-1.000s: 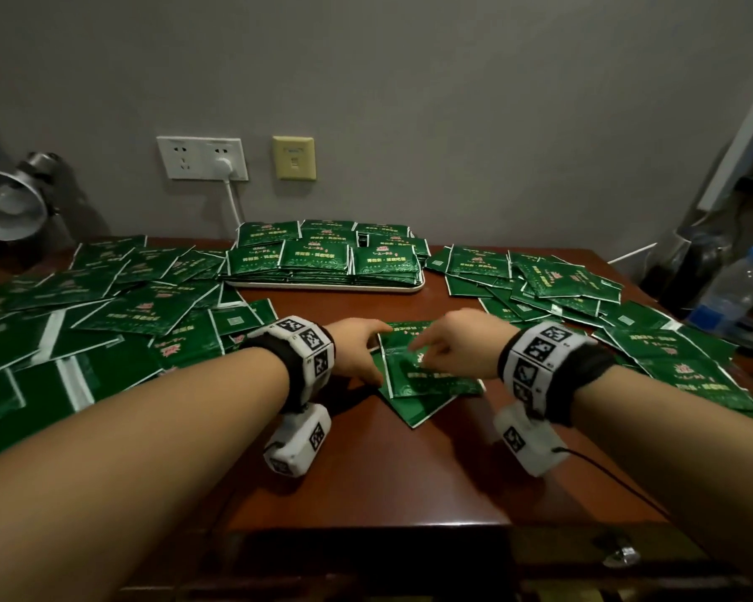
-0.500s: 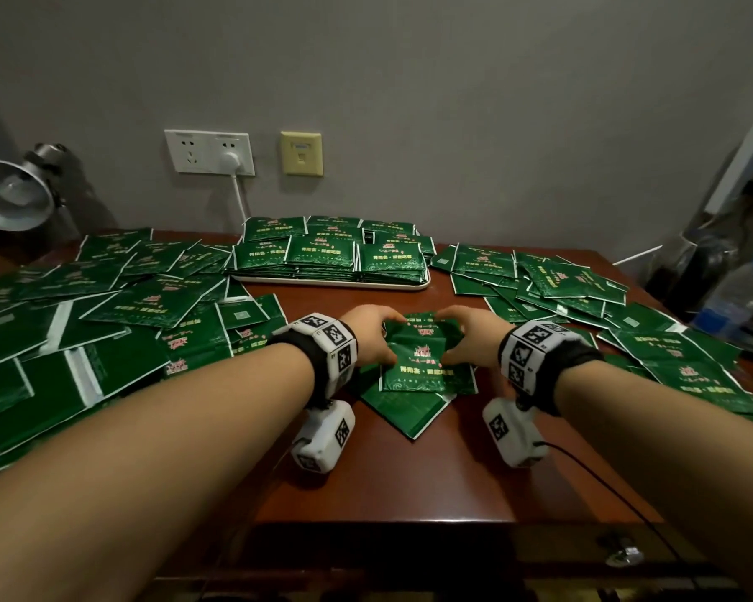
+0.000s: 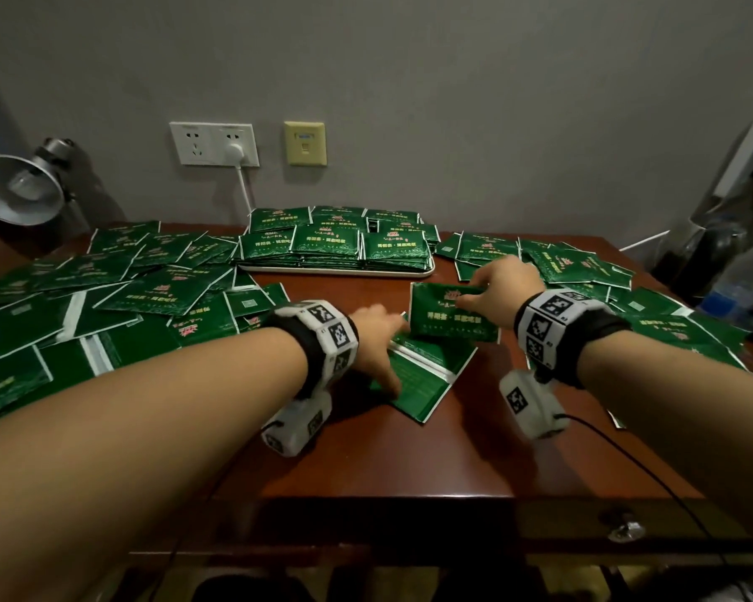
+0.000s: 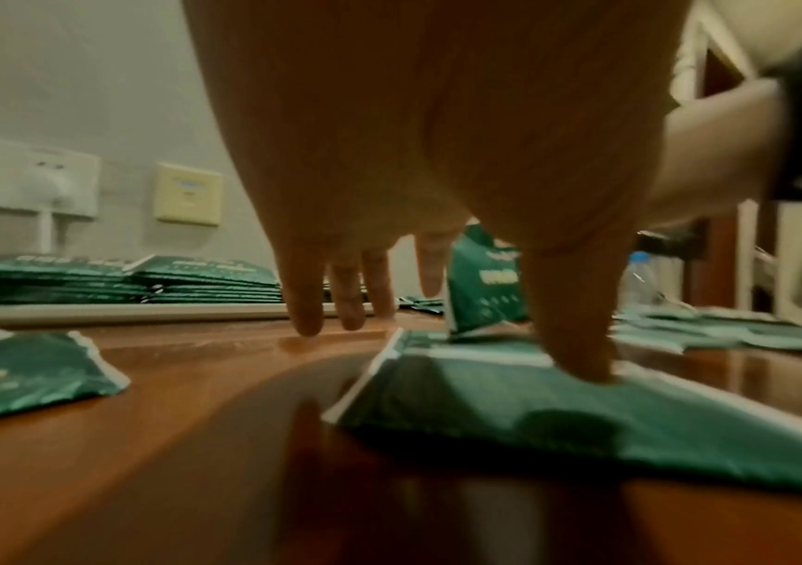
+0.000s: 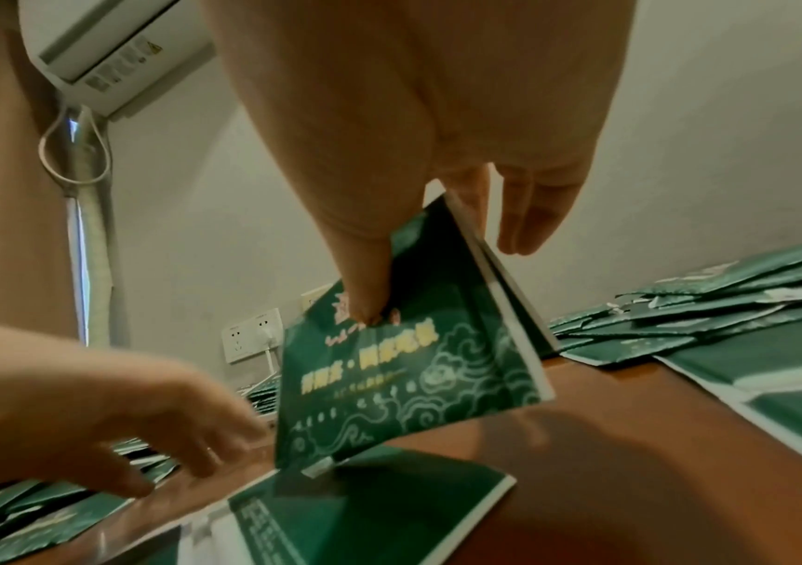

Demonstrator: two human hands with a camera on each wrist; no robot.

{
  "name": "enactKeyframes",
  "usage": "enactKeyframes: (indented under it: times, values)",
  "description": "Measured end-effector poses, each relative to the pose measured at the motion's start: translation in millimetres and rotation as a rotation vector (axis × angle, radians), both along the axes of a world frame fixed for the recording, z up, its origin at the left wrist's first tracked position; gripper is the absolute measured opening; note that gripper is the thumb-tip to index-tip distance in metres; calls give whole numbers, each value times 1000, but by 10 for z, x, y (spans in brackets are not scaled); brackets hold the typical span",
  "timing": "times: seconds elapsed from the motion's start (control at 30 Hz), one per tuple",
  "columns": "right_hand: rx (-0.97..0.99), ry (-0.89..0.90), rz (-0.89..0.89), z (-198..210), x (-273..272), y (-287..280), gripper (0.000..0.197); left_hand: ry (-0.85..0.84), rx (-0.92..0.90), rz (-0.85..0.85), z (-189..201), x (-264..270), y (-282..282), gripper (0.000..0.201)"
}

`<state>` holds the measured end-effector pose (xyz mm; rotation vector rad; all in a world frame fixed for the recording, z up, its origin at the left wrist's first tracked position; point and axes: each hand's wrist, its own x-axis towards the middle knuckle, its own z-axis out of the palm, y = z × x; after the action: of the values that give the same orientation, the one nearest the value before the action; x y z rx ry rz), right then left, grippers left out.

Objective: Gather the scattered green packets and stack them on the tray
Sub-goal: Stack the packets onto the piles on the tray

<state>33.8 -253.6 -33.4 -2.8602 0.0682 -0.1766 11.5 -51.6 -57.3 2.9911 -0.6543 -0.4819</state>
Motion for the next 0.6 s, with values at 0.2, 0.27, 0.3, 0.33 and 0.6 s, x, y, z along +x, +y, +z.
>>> enactKeyframes:
  times: [0.2, 0.27, 0.3, 0.33, 0.6]
  values:
    - [-4, 48, 37, -44, -116, 58, 34, -22, 234, -311, 35, -165, -167, 64]
    - [-15, 44, 41, -65, -133, 108, 32, -121, 317, -402, 81, -224, -191, 42]
    - [-24, 41, 45, -72, -144, 133, 32, -164, 371, -436, 95, -263, -203, 34]
    - [-29, 38, 49, -80, -154, 153, 31, -186, 432, -462, 95, -299, -208, 28]
    - [-15, 33, 80, -101, -199, 166, 39, -258, 599, -467, -76, -442, -181, 55]
